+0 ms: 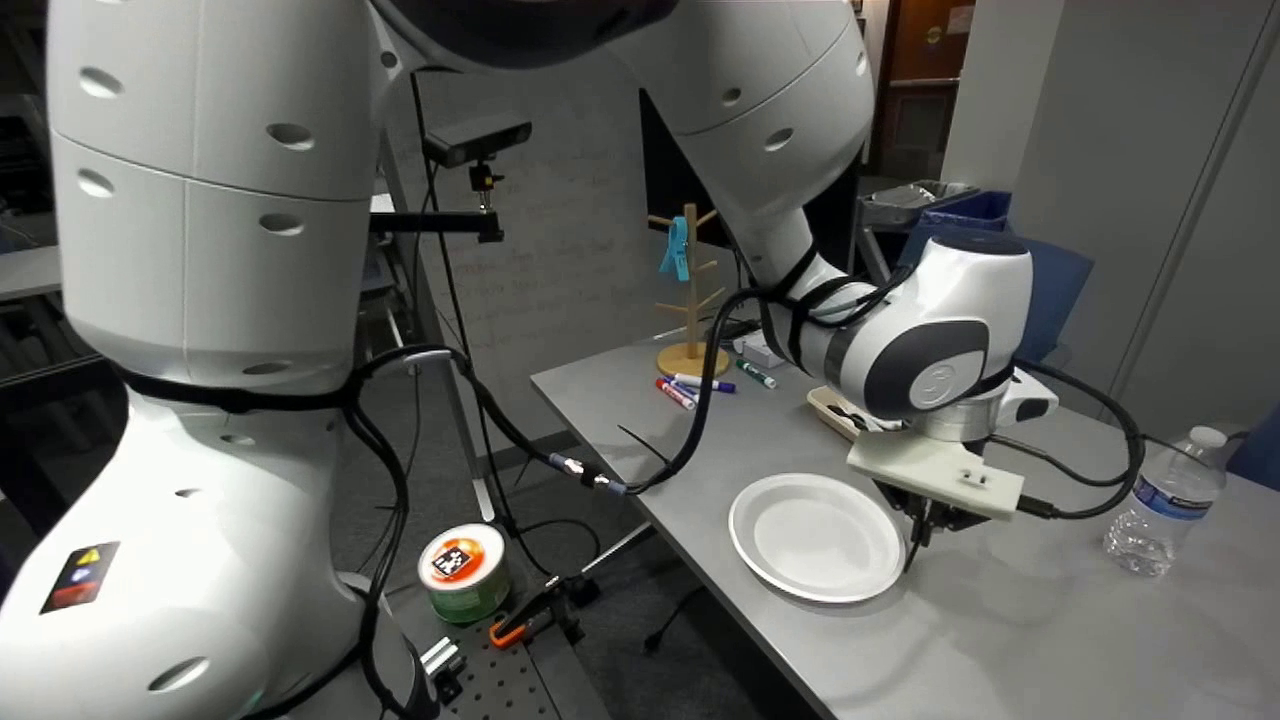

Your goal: Take a black fork and put it on the right side of the plate then take a white fork and put it at the left of the plate

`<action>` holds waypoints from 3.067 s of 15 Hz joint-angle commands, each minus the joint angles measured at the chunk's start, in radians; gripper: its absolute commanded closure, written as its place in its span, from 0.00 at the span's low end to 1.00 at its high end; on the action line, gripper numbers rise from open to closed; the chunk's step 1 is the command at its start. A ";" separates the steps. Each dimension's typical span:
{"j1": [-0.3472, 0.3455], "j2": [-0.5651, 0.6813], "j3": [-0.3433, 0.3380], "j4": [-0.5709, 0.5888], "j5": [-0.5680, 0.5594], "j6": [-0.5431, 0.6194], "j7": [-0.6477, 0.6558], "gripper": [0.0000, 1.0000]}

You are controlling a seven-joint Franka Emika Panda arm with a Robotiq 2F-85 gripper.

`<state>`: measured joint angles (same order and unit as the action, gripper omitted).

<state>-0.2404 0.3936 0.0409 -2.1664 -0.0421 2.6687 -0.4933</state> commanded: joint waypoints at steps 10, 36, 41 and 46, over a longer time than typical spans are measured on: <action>-0.049 -0.134 0.057 -0.276 0.403 0.185 0.024 0.99; -0.105 0.005 -0.031 -0.169 0.296 0.217 0.112 0.99; -0.146 0.111 0.025 -0.071 0.297 0.200 0.107 0.99; -0.169 0.175 0.056 -0.004 0.287 0.166 0.099 0.99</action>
<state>-0.3699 0.5298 0.0617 -2.2310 0.2666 2.8846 -0.3957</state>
